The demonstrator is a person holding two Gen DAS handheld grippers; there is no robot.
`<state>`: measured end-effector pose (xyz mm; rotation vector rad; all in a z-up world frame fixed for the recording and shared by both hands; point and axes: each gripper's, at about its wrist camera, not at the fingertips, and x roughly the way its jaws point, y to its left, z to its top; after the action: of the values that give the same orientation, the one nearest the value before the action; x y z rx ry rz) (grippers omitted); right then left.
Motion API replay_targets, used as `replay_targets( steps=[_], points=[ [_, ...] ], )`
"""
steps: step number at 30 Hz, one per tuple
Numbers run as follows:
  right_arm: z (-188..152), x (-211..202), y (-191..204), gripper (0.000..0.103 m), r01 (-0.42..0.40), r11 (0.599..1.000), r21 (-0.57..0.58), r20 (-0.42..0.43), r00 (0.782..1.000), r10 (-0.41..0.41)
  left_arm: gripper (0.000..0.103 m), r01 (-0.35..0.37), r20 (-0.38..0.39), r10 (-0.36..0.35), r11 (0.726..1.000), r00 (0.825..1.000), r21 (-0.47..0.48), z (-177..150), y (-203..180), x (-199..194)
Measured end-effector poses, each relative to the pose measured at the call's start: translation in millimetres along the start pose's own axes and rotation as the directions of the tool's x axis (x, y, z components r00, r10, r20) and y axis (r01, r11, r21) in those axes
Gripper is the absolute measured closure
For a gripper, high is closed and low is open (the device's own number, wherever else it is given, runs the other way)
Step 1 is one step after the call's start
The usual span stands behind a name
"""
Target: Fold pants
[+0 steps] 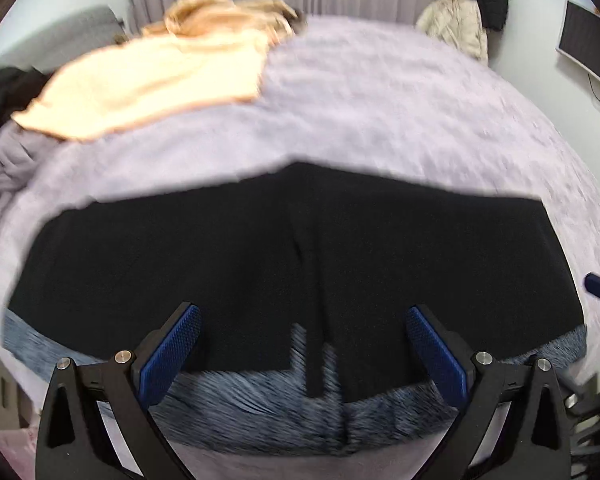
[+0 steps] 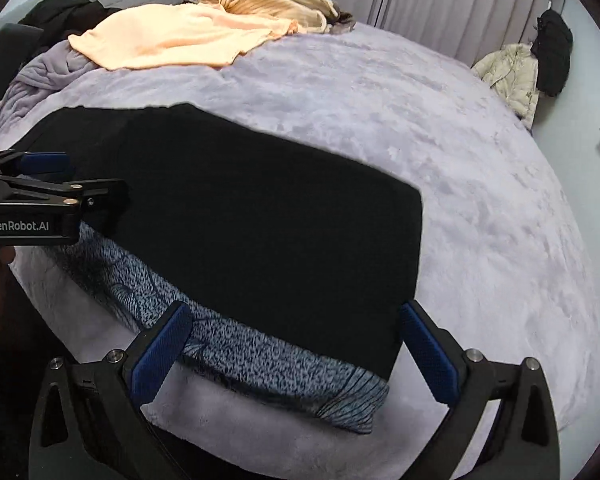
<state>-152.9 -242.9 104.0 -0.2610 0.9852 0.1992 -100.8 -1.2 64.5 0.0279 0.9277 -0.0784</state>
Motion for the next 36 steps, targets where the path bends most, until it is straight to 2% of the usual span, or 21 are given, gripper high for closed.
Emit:
replay_targets(
  steps=[2,3,5,6,7,9,12,15,18,22,25,27,31,32,34,36],
  points=[
    [17,0,-5,0.0,0.019,0.999,0.041,0.043,0.999,-0.021,0.0,-0.008,0.0,0.008,0.999,1.0,-0.042,6,18,1],
    [26,9,-6,0.0,0.0,0.997,0.074,0.026,1.0,-0.002,0.0,-0.013,-0.033,0.01,0.997,0.999,-0.071,7,28,8],
    [41,39,-2,0.0,-0.042,0.991,0.131,-0.063,0.997,0.051,0.0,-0.013,-0.105,0.0,0.992,0.994,-0.129,2,50,27],
    [47,52,4,0.0,-0.023,0.991,0.135,-0.089,0.995,0.035,0.0,-0.041,-0.13,0.022,0.989,0.991,-0.139,-2,57,35],
    [54,59,10,0.0,0.014,0.992,0.128,-0.09,0.996,-0.003,0.0,-0.076,-0.133,0.058,0.988,0.989,-0.131,-5,62,39],
    [68,68,18,0.0,0.024,0.992,0.126,-0.078,0.997,-0.014,0.0,-0.126,-0.109,0.116,0.987,0.987,-0.095,-9,67,41],
    [95,82,27,0.0,0.021,0.991,0.134,-0.09,0.996,-0.008,0.0,-0.097,-0.107,0.083,0.987,0.991,-0.13,-9,79,37],
    [113,93,35,0.0,0.029,0.991,0.133,-0.114,0.993,-0.013,0.0,-0.097,-0.1,0.081,0.981,0.992,-0.167,-6,93,29],
    [111,91,44,0.0,0.032,0.989,0.146,-0.103,0.995,-0.017,0.0,-0.107,-0.094,0.089,0.972,0.992,-0.21,-5,116,25],
    [87,72,70,0.0,0.029,0.998,0.055,-0.033,0.999,-0.028,0.0,-0.149,-0.128,0.12,0.957,0.985,-0.249,-14,144,34],
    [67,54,79,0.0,-0.057,0.997,0.054,0.016,0.998,0.056,0.0,-0.139,-0.105,0.117,0.964,0.988,-0.228,-22,149,37],
    [61,57,85,0.0,-0.054,0.998,0.034,0.013,0.998,0.054,0.0,-0.15,-0.093,0.133,0.966,0.987,-0.211,-25,145,33],
    [73,48,82,0.0,-0.085,0.996,0.017,0.028,0.996,0.084,0.0,-0.096,-0.076,0.079,0.964,0.994,-0.248,-28,152,17],
    [80,41,81,0.0,-0.117,0.993,0.003,0.066,0.991,0.117,0.0,-0.082,-0.065,0.067,0.961,0.996,-0.264,-31,156,10],
    [96,35,88,0.0,-0.198,0.979,-0.057,0.107,0.973,0.203,0.0,-0.139,-0.065,0.126,0.948,0.99,-0.287,-32,165,5],
    [118,44,105,0.0,-0.286,0.945,-0.161,0.031,0.955,0.294,0.0,-0.138,-0.051,0.128,0.933,0.99,-0.334,-34,178,1]
  ],
)
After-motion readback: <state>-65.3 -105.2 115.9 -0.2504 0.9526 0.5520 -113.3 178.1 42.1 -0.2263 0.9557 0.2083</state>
